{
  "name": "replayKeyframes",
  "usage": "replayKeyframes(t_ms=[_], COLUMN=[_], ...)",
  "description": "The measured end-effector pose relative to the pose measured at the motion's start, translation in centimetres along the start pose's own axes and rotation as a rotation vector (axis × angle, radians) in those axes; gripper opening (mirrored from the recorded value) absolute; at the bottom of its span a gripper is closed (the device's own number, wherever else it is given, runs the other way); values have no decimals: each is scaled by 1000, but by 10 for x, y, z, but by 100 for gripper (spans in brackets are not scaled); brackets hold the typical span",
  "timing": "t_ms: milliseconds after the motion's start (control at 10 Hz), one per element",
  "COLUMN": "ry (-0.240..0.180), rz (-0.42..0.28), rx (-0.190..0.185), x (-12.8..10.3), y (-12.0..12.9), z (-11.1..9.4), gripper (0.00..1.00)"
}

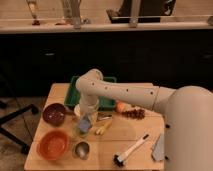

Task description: Place sponge in plastic cup

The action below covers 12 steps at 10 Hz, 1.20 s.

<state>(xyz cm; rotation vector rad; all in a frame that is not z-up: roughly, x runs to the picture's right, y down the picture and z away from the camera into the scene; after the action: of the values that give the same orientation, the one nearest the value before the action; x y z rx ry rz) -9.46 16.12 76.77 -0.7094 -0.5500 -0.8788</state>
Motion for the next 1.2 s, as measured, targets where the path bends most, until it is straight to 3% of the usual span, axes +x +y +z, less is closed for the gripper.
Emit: replayKeyframes(t_ms=[500, 1200], ry=[-33, -28], rz=[13, 37], rx=[-8, 40], x=[-8, -24], y=[0, -6], z=[3, 7], gripper=[3, 3])
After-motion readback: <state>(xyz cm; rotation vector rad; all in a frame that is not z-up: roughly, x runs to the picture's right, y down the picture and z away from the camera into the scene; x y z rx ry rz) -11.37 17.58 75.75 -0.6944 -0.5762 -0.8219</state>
